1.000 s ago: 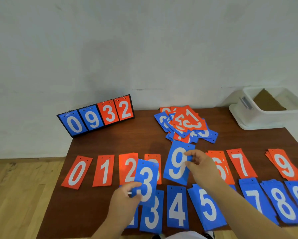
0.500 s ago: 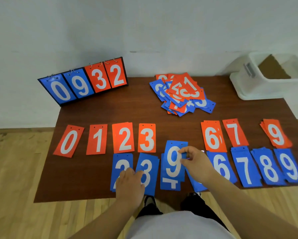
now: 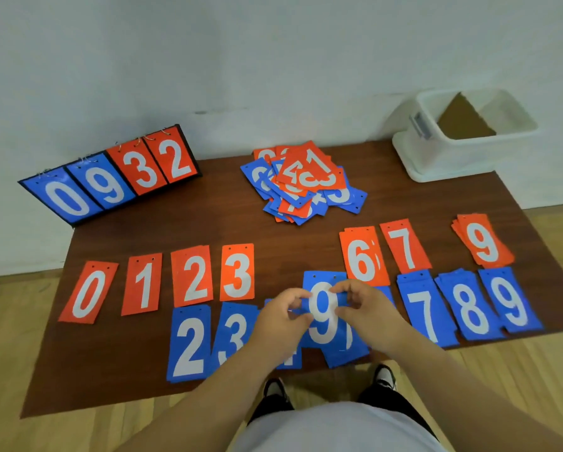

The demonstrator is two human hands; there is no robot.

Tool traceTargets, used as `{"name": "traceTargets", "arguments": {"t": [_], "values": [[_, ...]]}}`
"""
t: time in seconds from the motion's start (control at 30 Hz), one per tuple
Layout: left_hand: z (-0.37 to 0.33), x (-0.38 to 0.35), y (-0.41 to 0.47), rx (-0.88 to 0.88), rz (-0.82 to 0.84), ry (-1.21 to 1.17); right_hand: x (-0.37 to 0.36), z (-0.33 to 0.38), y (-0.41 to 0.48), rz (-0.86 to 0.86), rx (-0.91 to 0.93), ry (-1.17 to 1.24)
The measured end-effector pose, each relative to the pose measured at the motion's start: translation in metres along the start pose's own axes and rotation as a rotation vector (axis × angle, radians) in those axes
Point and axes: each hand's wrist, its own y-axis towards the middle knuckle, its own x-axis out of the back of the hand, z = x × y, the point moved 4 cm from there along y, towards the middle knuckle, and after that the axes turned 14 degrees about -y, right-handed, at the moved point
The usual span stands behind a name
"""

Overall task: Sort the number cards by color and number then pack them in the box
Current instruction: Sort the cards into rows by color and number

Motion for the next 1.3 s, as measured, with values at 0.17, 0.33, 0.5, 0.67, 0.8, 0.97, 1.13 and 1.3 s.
{"name": "traceTargets", "arguments": {"t": [0.17,0.33,0.5,0.67,0.8,0.97,1.13,1.3], "values": [[-0.022,-0.093,0.033,-0.037,0.024,0.077,0.067,-0.074,0.004,-0.13,-0.063,0.02],[-0.04,-0.224,0.066,-0.033,0.107,0.197,0.148,-0.179,0.003,-0.217,-0.192,0.024],[-0.045,-0.343,0.095,-0.039,0.198,0.326,0.217,-0.274,0.004,-0.268,-0.296,-0.004],[-0.039,-0.422,0.115,-0.048,0.293,0.503,0.252,-0.34,0.014,-0.218,-0.365,0.002],[-0.036,-0.444,0.124,-0.146,0.284,0.827,0.255,-0.364,0.025,-0.163,-0.325,-0.065],[-0.036,-0.454,0.128,-0.194,0.254,1.048,0.254,-0.374,0.034,-0.143,-0.256,-0.309],[-0.045,-0.431,0.13,-0.168,0.165,0.97,0.262,-0.361,0.035,-0.141,-0.241,-0.344],[-0.064,-0.352,0.123,-0.109,-0.068,0.854,0.265,-0.303,0.048,-0.151,-0.103,-0.336]]}}
